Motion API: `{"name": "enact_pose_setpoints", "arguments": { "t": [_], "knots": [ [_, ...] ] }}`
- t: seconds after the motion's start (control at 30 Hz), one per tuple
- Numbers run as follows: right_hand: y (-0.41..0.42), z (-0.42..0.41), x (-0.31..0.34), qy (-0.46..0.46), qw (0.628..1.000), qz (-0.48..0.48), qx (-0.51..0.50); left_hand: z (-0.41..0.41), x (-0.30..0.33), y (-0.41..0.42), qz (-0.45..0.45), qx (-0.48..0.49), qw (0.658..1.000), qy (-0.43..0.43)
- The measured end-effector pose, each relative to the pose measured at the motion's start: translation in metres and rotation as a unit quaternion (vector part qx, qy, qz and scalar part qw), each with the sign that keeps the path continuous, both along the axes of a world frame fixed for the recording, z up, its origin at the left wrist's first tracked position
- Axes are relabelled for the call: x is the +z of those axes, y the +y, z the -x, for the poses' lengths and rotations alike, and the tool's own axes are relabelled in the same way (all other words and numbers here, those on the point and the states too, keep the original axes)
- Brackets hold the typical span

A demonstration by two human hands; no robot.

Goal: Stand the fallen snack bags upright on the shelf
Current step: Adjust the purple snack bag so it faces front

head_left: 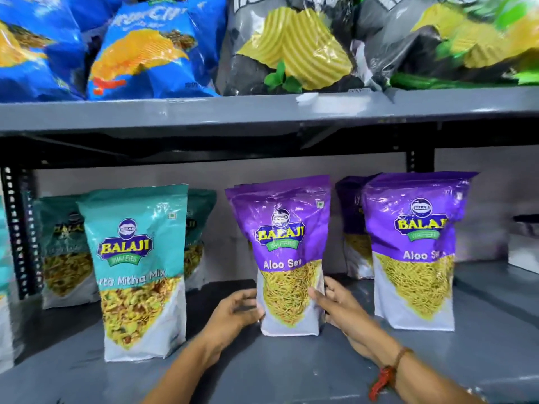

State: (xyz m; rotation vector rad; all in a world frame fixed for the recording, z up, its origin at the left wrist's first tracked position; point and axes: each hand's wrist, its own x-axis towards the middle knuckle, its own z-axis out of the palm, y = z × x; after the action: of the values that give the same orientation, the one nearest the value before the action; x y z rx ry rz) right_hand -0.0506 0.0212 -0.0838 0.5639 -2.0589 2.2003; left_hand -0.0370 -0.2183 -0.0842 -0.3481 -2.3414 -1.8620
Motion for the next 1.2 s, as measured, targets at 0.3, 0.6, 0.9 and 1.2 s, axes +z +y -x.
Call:
{"name": "enact_pose_setpoints", "arguments": {
  "t": [0.3,0.6,0.9,1.2],
  "knots": [
    [-0.005,-0.019,0.006,-0.027,0.999,-0.037,-0.003,-0.024,-0.005,-0.009,-0.004,0.003,1.0,0.006],
    [0.004,-0.026,0.007,0.036,0.996,-0.049,-0.068,-0.041,-0.004,0.007,0.033,0.104,0.985,0.135],
    [0.113,-0.067,0.032,0.328,0.792,-0.071,-0.511,-0.075,0.035,0.167,0.095,0.038,0.913,0.396],
    [0.241,-0.022,-0.001,0.019,0.971,-0.164,-0.175,0.016,0.005,0.237,0.057,-0.14,0.988,0.031]
  ]
}}
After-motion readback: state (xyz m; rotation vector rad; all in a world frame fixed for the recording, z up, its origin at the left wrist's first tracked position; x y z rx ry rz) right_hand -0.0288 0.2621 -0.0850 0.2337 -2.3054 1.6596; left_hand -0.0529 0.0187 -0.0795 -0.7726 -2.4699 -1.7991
